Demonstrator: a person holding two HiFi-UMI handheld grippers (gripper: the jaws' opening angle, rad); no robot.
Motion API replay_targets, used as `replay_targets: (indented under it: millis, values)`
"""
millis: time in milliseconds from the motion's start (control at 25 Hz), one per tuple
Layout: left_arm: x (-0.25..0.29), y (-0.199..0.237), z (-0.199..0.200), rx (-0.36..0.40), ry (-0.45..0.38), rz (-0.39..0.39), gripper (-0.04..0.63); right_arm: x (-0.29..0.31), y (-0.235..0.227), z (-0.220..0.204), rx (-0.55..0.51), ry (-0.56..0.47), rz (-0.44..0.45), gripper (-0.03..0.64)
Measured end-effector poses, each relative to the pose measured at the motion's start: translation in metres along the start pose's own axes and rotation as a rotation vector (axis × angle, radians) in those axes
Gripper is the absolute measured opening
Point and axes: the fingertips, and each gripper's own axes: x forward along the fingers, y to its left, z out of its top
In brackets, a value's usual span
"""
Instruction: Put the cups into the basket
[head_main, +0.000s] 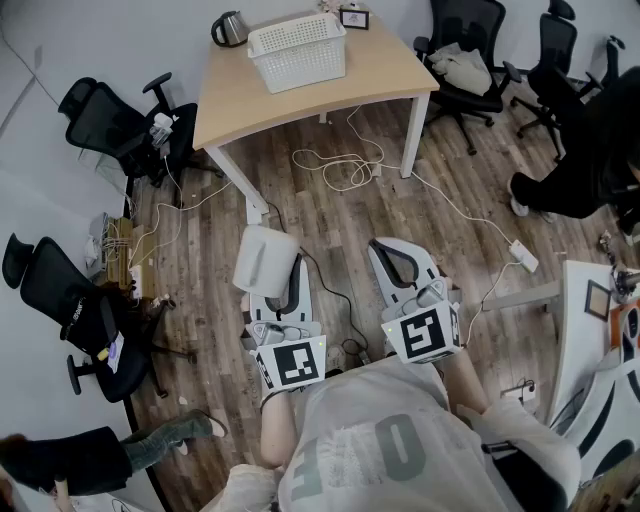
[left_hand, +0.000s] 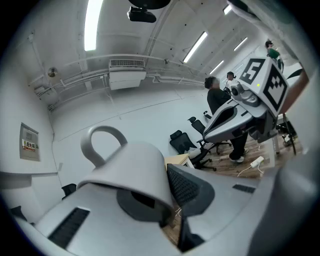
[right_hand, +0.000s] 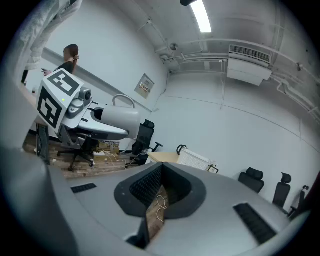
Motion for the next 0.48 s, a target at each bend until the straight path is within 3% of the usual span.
replay_targets:
  millis: [360, 480]
  values:
    - [0.016, -0.032, 0.013, 0.006, 0.014, 0.013, 0.051, -0.017, -0.022, -0.022, 0.028, -0.028, 0.056, -0.003]
    - [0.014, -0.037, 0.019, 0.011, 0.020, 0.059, 0.051, -0.029, -0.029, -0.036, 0.047, -0.041, 0.079, -0.003]
